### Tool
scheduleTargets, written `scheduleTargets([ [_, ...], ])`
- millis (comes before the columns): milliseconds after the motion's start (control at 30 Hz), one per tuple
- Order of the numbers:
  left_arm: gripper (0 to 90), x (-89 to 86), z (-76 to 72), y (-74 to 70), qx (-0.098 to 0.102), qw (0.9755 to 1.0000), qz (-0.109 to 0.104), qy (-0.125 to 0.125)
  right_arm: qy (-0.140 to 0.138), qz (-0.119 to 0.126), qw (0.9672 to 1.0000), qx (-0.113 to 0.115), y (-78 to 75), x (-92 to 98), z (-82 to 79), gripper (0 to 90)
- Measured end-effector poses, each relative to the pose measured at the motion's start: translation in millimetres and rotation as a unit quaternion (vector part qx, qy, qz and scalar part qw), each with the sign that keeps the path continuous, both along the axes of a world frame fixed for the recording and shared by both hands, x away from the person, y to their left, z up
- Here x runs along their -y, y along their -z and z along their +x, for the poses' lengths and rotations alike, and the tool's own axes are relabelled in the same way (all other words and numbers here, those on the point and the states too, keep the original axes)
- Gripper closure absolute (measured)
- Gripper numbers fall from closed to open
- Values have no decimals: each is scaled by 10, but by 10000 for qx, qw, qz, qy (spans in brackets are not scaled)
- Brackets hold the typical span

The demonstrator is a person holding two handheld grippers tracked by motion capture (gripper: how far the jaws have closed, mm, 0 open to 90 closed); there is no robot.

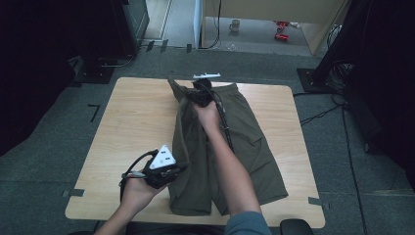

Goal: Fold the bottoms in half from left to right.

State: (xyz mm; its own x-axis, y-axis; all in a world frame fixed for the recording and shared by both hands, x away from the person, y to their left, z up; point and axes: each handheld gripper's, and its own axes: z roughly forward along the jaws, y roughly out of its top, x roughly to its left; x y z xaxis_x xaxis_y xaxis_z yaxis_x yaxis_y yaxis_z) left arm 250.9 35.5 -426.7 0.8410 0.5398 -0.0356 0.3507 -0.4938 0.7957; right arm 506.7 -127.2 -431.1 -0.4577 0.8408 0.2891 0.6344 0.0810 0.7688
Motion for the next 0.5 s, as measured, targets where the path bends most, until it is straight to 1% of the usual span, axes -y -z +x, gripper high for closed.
scheduleTargets([
  [33,900,0,0,0,0,10000,0,0,0,0,10000,0,0,0,0,843],
  [67,900,103,18,4,6,10000,24,96,31,10,10000,3,1,80,-16,844],
  [100,900,200,39,15,30,9999,53,159,90,-63,9999,-3,19,249,-46,846],
  [200,900,367,97,61,12,9997,36,235,225,-68,9997,-20,55,452,-84,848],
  [267,900,465,145,106,-100,9996,-35,263,327,-52,9994,-70,93,590,-103,847],
  [300,900,511,162,130,-141,9994,-81,303,360,-92,9993,-89,112,647,-112,848],
  [333,900,564,174,158,-160,9993,-85,323,390,-152,9991,-102,130,698,-122,847],
  [433,900,717,221,264,-192,9989,44,417,469,-370,9981,-120,179,834,-141,847],
  [467,900,717,221,264,-192,9989,44,417,469,-370,9981,-120,179,834,-141,847],
  [500,900,783,254,329,-345,9985,1,431,518,-590,9969,-92,214,925,-154,847],
])
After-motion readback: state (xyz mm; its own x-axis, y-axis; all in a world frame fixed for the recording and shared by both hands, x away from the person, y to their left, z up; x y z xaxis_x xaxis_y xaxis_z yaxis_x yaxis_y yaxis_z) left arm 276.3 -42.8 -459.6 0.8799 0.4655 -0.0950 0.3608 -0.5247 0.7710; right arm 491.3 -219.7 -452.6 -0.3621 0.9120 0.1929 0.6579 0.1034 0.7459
